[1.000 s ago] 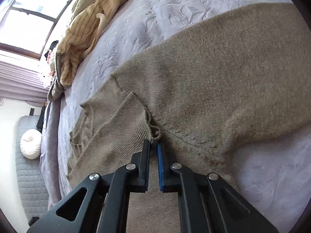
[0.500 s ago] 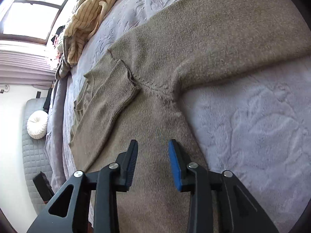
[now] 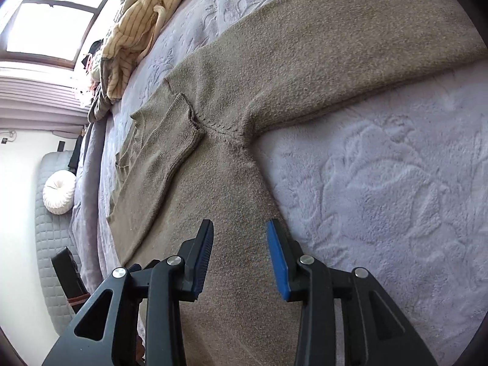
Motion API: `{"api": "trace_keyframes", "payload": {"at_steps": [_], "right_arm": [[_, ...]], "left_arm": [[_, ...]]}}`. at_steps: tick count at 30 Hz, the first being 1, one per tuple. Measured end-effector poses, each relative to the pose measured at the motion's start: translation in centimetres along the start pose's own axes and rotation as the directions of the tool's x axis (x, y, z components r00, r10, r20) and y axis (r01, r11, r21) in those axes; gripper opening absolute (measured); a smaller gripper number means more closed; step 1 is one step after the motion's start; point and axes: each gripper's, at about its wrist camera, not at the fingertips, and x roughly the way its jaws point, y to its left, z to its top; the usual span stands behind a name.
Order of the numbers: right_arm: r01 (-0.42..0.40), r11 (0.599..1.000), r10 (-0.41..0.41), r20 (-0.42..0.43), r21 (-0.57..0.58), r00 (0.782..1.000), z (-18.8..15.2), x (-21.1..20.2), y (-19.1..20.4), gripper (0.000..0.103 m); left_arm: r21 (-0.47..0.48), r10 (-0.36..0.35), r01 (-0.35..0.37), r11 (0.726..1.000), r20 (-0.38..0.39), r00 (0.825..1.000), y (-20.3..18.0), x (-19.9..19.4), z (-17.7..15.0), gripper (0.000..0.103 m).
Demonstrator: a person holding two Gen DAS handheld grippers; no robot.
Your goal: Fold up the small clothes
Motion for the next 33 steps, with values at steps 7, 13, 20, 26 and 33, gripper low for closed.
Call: {"api": "trace_keyframes", "payload": {"at_steps": [7, 13, 20, 26, 33], "right_arm": [[0.023, 0.997, -0.030, 0.081, 0.074, 0.996, 1.9, -3.8, -4.1, 0.040], [0.035, 0.980, -0.073, 0.188, 0.196, 0.979, 3.6, -7.9, -9.3, 0.040], [-0.065, 0.932, -0.065, 0.340, 0.356, 0.938, 5.3, -12.1, -14.6, 0.040], [-0.140, 0.901, -0.057, 0.432, 0.411, 0.900, 6.7, -13.8, -17.3, 0.040], [-0.294, 0.835, 0.032, 0.491, 0.466, 0.870, 8.3, -13.8, -19.0, 0.040]], "left_arm": [[0.042, -0.018, 0.017, 0.999, 0.002, 1.000, -2.5, -0.7, 0.4, 0.095], [0.074, -0.054, 0.054, 0.996, 0.000, 0.999, -6.0, -1.1, 1.0, 0.095], [0.124, -0.096, 0.095, 0.988, 0.004, 0.995, -10.3, -1.9, 1.7, 0.095], [0.149, -0.090, 0.087, 0.985, 0.016, 0.996, -11.0, -1.5, 1.7, 0.095], [0.142, -0.091, 0.090, 0.986, 0.005, 0.996, -11.9, -0.3, 2.7, 0.095]]}}
